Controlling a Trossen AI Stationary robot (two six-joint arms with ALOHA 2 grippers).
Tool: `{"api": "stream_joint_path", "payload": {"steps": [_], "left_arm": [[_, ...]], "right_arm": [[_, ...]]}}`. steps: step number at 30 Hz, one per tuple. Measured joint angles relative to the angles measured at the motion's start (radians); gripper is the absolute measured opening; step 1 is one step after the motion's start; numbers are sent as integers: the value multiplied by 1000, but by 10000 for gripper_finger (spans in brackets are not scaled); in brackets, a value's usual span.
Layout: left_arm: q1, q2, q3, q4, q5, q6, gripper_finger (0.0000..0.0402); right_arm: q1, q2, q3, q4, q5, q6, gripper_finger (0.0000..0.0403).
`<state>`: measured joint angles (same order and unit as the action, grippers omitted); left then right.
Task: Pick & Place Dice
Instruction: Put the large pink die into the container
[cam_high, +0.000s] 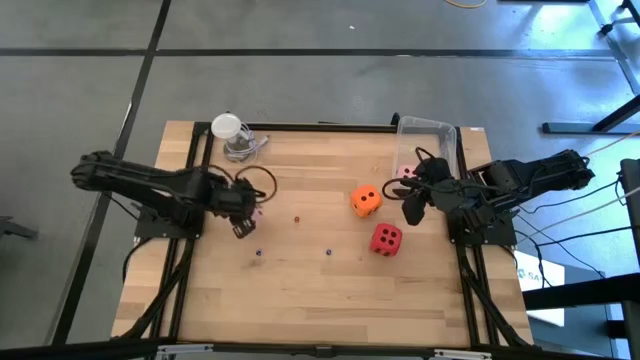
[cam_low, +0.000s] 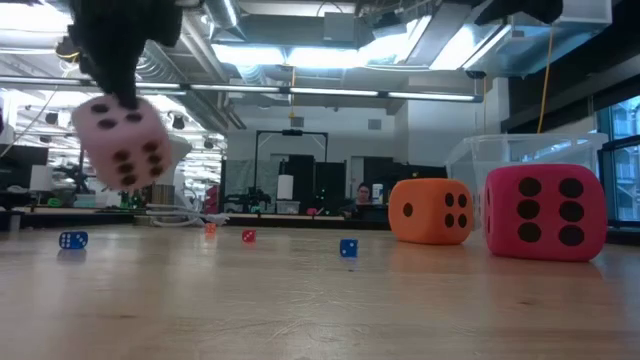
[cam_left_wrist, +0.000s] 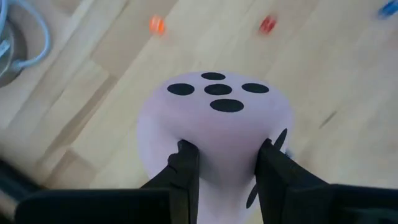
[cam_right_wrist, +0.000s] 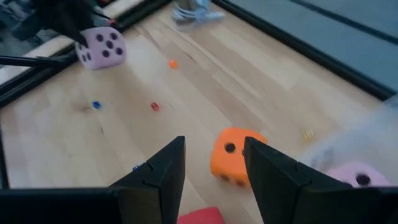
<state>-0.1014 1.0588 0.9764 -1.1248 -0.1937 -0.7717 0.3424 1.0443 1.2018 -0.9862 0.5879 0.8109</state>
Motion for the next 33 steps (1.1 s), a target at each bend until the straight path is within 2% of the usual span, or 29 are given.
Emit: {"api": "stream_joint_path", "payload": {"steps": [4,8,13,20,23,25,28,33], "left_arm": [[22,-72,2,80,-10,-2,86],[46,-115,2,140,-14,14,81],[69,-131,2,233,23,52,76],[91,-131,3,444,80,102,70],[112,-131,4,506,114,102,69],[126,-131,4,527,141,103,66],[145,-131,4,531,165,105,59],[172,-131,3,565,219,106,54]], "right_arm": [[0,0,0,133,-28,-173,165],[-9,10,1,336,-92,-432,167],[-30,57,2,554,-217,-713,214],[-100,198,2,704,-181,-829,336],[-117,255,5,729,-198,-852,383],[-122,295,29,721,-228,-884,395],[-122,353,86,708,-283,-977,385],[-121,459,202,668,-294,-1037,380]]}}
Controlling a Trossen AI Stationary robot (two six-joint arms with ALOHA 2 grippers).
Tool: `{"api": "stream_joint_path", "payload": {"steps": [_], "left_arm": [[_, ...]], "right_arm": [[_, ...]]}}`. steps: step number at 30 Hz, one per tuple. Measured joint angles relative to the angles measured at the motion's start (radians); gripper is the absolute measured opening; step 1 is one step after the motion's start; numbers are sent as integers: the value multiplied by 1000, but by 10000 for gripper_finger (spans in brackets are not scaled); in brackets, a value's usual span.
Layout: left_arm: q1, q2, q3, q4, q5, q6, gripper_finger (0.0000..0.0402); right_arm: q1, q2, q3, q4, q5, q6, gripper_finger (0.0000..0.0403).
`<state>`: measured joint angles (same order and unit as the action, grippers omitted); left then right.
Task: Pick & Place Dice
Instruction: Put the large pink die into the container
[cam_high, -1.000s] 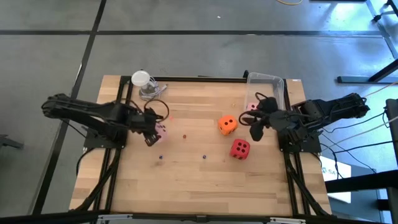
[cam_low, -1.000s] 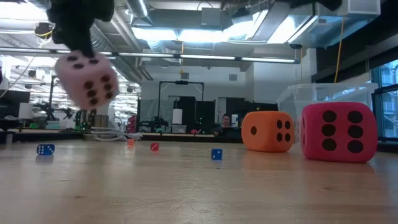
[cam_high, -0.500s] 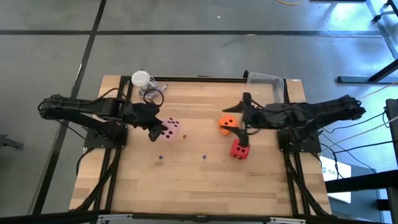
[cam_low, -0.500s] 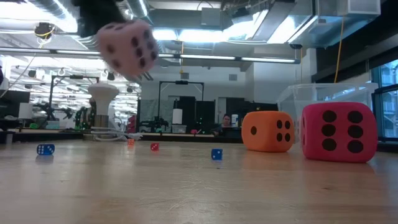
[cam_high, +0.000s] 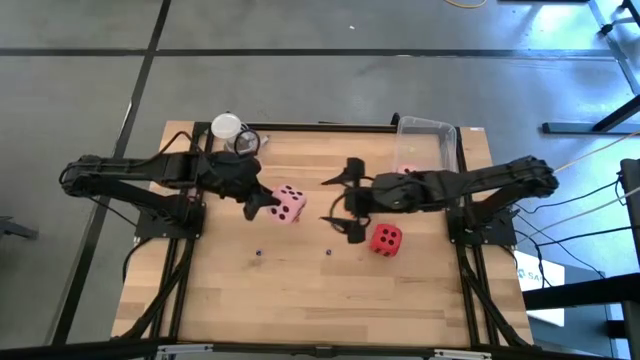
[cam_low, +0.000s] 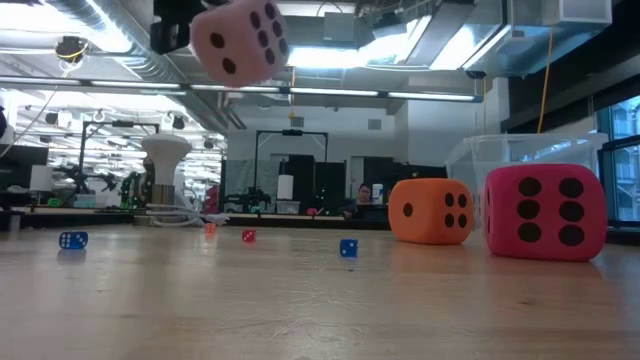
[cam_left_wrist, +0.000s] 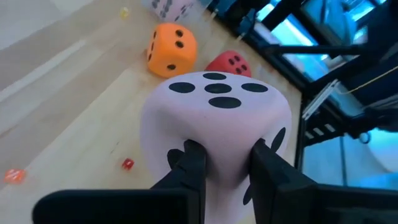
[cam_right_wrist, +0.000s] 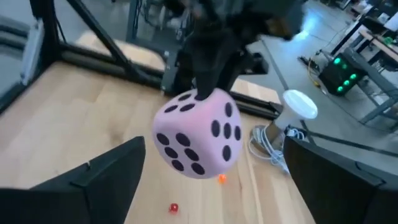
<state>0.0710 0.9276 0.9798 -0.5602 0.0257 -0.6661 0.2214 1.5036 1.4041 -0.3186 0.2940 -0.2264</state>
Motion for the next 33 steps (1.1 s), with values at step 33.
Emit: {"api": "stream_joint_path", "payload": {"steps": [33], "left_arm": [[23,2,0,148,124,26,31]], "right_arm": [[-48,203,150,-43,-152,-178,370]]}}
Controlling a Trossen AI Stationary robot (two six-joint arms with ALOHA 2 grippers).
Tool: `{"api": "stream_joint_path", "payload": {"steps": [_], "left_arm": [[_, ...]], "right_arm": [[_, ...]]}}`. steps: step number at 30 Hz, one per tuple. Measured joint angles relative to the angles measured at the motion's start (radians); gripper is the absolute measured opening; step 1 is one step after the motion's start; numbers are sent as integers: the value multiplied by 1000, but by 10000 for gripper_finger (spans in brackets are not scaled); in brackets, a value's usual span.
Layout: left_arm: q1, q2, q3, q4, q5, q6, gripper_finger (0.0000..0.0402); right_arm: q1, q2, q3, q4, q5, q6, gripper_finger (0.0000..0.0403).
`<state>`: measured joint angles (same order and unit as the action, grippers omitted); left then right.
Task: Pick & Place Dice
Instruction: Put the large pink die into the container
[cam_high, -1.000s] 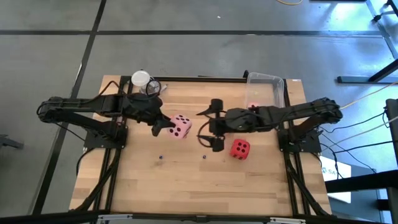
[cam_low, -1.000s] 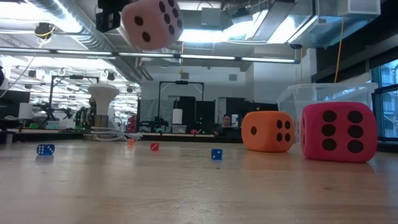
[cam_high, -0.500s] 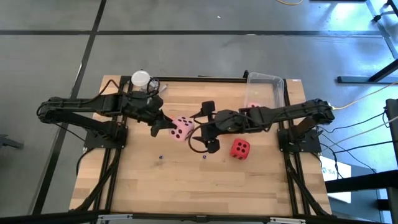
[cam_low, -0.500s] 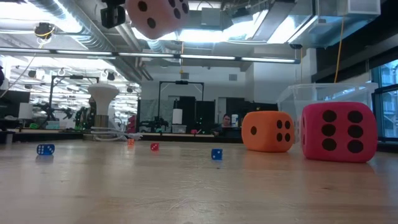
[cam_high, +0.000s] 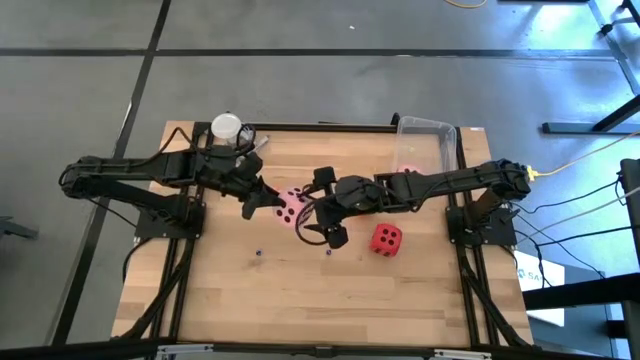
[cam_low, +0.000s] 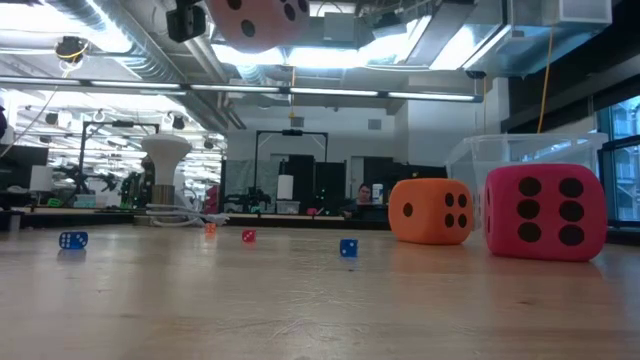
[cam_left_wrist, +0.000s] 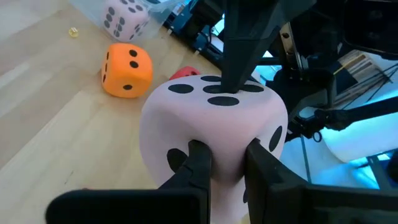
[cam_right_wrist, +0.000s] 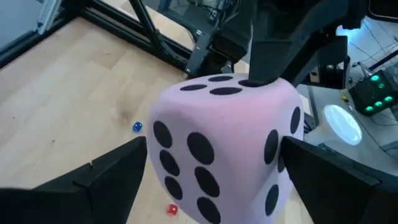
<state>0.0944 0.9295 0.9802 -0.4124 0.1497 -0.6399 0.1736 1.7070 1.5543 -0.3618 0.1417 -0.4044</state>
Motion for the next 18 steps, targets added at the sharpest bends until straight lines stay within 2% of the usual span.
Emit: {"api": "stream_joint_path", "payload": {"steps": [6,10,13,18], "left_arm": [[0,3,-1,16,23,-2,26],[0,3,-2,19,30,-2,26],[0,2,-2,12,31,0,23],[0,2,-2,12,33,8,20]], "right_arm": [[-15,20,0,35,-41,3,367],[-15,30,0,48,-35,3,342],[-15,34,0,61,-36,3,300],[-16,35,0,55,-50,4,190]]}}
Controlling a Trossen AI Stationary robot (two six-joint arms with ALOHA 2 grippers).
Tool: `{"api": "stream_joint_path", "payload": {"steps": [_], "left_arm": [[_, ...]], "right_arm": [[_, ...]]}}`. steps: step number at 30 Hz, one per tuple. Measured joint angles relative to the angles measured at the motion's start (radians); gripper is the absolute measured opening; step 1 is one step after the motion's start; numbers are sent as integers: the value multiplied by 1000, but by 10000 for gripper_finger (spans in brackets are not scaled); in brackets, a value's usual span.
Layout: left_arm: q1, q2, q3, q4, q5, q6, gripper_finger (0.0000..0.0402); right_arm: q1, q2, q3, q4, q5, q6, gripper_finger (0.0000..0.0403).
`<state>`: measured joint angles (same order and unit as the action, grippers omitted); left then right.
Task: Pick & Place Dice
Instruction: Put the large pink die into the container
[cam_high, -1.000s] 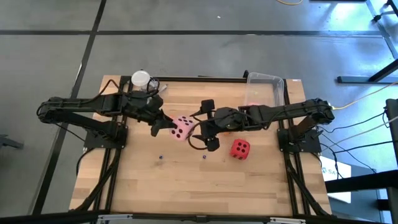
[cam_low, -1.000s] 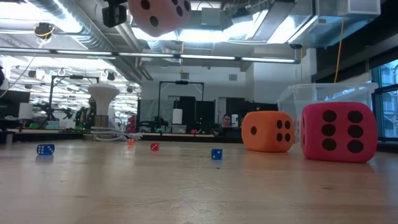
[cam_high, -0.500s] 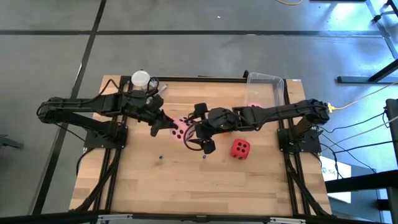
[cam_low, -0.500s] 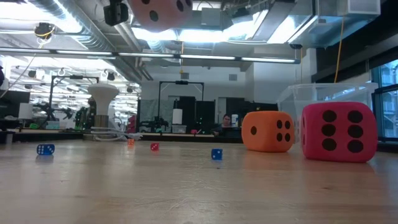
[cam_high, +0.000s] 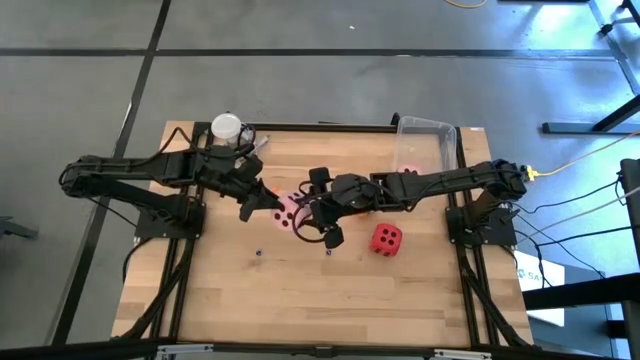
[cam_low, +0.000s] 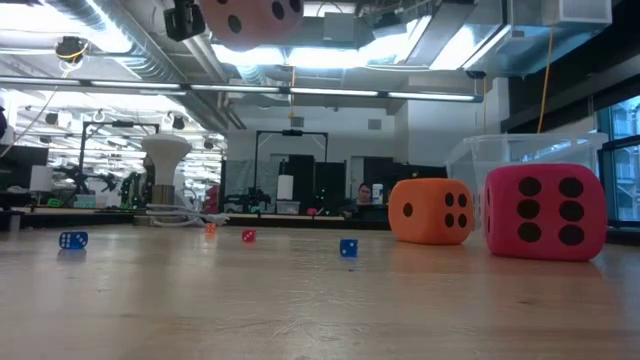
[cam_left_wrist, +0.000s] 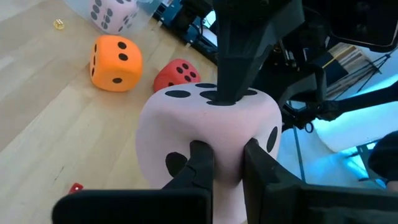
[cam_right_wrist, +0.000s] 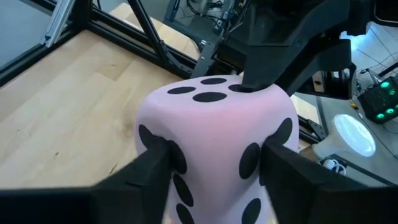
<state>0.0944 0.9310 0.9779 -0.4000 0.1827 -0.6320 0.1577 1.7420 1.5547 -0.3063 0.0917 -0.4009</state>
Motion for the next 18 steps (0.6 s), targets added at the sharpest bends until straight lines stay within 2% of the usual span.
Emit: {"api": "stream_joint_path", "payload": {"steps": [2,18], "left_arm": [[0,0,0,0,8,5,20],[0,0,0,0,27,6,27]], "right_arm": [[0,0,0,0,-3,5,159],[0,2,0,0,-29,79,158]]}}
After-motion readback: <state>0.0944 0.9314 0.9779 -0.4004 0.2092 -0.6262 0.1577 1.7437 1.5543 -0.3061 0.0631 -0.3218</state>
